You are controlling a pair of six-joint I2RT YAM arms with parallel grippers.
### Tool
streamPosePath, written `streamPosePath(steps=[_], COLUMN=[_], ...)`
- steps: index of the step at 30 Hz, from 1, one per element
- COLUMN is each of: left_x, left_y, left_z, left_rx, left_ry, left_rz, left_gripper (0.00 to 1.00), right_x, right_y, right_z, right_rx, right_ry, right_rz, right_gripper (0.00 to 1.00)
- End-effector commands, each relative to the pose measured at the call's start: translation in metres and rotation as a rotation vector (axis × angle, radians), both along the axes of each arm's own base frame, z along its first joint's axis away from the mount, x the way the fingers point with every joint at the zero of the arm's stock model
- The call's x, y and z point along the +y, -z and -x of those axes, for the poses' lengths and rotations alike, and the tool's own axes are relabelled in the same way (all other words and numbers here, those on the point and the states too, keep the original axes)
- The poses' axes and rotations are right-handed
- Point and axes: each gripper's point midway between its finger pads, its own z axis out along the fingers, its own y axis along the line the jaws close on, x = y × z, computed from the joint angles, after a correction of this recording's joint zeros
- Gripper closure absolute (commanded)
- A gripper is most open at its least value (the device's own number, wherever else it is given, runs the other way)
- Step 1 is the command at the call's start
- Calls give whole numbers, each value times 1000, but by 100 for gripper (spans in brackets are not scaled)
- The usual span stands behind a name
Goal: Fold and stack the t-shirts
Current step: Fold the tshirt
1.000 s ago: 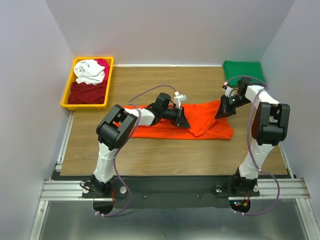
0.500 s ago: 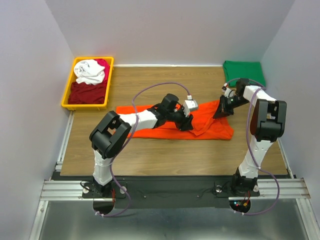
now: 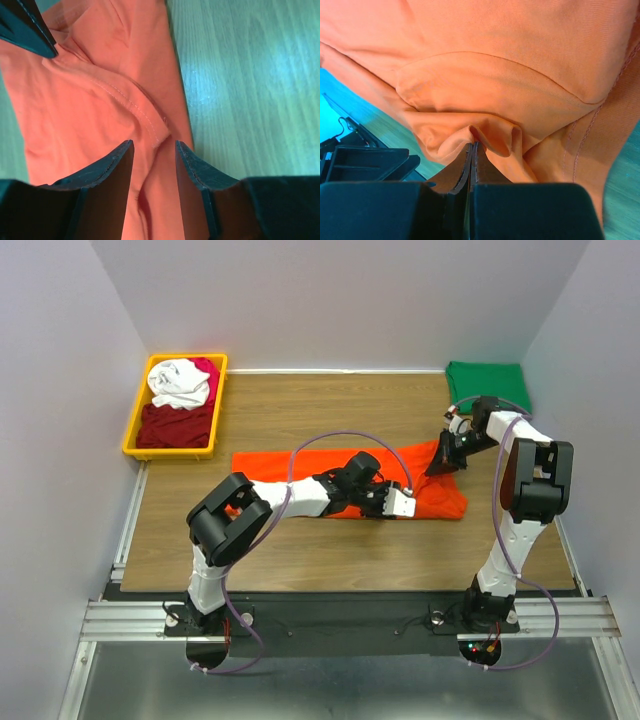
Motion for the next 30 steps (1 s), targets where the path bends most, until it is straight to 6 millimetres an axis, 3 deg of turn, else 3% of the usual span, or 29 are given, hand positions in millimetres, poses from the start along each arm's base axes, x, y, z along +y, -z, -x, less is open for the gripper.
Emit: streamPosePath(steps=[1,7,15,21,30], left_x=[-6,-13,-14,-21,-23], left_y=[-16,-10,1,-1,-9], left_z=[-4,-8,2,-3,-10], left_rx=[-169,-199,-198,-201,-208], left_ry=[75,97,158,133,115], left_rz=[10,-4,-37,-13,-4], left_gripper=[51,53,55,60,99], right_x=[6,6,6,6,9], right_y=[-11,-11,-10,-7,-11], right_z=[-8,-6,-7,-3,-4], right_rx=[-51,-50,-47,-39,-41], right_ry=[-11,-14,-11,-14,-11], right_rz=[-22,-25,-27,-24,-43], right_gripper=[99,99,100,99,100])
